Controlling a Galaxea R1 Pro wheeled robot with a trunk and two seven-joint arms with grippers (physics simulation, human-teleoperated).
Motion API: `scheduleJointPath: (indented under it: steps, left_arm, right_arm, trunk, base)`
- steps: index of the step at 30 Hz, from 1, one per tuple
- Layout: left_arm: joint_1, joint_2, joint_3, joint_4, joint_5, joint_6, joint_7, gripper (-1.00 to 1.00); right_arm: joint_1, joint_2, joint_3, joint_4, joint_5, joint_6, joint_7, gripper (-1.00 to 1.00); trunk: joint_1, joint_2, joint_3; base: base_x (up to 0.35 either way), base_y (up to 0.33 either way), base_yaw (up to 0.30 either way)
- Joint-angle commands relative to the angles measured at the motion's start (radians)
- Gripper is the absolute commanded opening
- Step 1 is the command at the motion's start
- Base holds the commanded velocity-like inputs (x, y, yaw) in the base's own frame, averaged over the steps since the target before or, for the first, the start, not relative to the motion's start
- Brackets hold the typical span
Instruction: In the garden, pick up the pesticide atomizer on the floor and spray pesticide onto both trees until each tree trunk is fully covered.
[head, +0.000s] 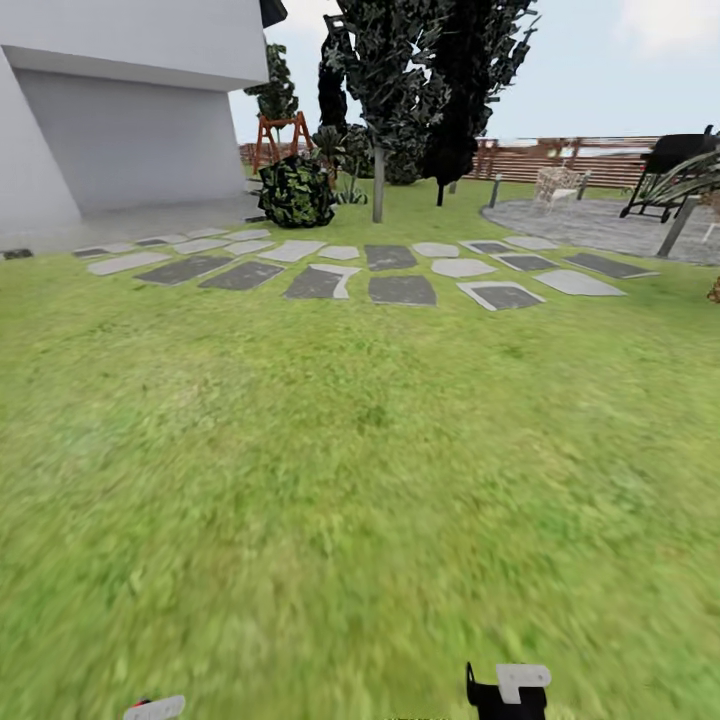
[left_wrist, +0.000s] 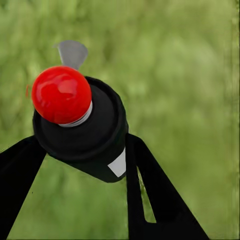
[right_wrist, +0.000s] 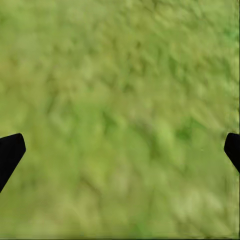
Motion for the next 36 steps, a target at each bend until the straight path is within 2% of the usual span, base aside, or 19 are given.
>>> scheduleJointPath:
  steps: [1, 36]
  left_arm:
    - [0.000, 0.000, 0.000, 0.001, 0.004, -0.004, 0.000, -1.00]
    - [0.000, -0.001, 0.000, 0.001, 0.004, -0.004, 0.000, -1.00]
  right_arm:
    - [-0.001, 0.000, -0.008, 0.001, 0.011, -0.002, -0.004, 1.00]
    - [-0.001, 0.000, -0.008, 0.001, 0.011, -0.002, -0.005, 1.00]
  trunk:
    - [0.000, 0.000, -0.001]
    - [0.000, 0.000, -0.010]
  base:
    - [0.000, -0.274, -0.300]
    - [0.000, -0.276, -0.300]
